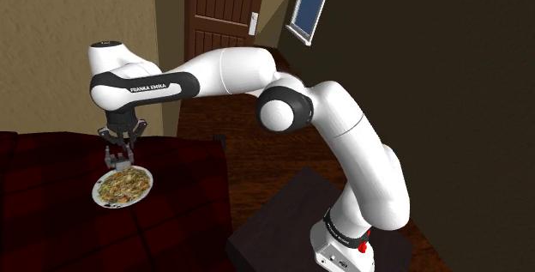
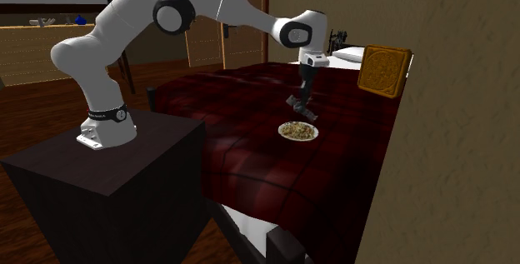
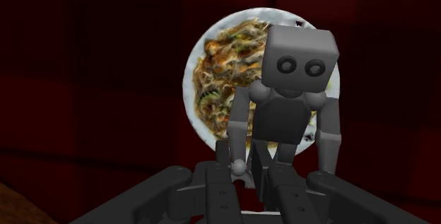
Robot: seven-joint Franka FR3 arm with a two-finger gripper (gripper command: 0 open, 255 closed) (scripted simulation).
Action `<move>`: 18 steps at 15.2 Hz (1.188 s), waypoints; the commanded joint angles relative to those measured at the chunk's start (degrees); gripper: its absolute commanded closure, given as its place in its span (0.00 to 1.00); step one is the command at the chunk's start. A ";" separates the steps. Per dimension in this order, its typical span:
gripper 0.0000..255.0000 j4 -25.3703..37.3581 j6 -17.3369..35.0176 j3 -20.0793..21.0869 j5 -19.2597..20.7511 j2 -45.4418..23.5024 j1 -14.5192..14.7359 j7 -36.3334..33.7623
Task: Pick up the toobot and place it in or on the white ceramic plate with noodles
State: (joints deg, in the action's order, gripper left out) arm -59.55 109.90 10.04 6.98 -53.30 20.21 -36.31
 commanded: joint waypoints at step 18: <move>0.00 -0.80 3.73 -0.27 0.28 -2.92 0.03 0.01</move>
State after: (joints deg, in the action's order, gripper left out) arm -60.36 113.63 9.77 7.26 -56.21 20.23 -36.31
